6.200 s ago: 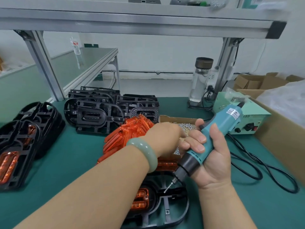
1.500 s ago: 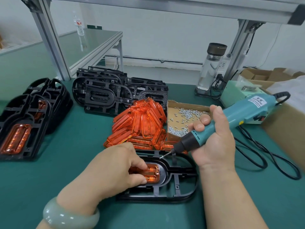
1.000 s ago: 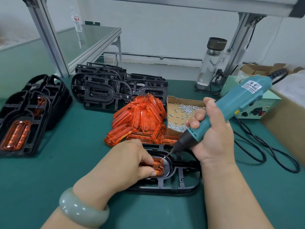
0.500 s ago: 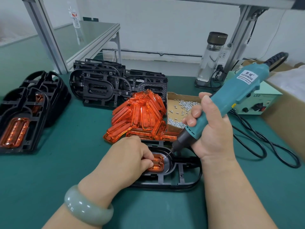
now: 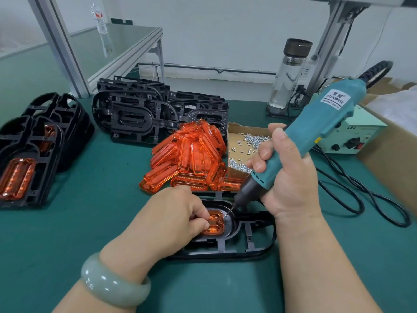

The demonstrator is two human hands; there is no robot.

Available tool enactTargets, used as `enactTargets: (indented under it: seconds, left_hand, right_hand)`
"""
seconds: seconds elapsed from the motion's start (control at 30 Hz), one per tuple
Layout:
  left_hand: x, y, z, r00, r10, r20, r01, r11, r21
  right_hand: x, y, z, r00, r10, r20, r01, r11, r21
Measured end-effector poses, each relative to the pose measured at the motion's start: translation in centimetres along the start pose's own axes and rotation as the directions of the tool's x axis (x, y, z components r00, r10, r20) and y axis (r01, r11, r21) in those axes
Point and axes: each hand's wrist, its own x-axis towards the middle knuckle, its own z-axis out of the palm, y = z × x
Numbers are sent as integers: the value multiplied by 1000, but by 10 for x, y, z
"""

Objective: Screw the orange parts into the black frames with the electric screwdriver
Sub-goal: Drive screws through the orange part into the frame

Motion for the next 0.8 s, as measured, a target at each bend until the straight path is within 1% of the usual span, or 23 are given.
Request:
enactTargets:
  seconds: [0.57, 0.8]
  left_hand:
    - [-1, 1, 0, 1000, -24, 8, 24, 999, -25]
    - [-1, 1, 0, 1000, -21, 5, 21, 999, -27]
  right_hand:
    - [-3, 2, 5, 999, -34, 40, 37, 997, -74]
    - [-5, 2, 7, 993, -42, 110, 54, 993, -108]
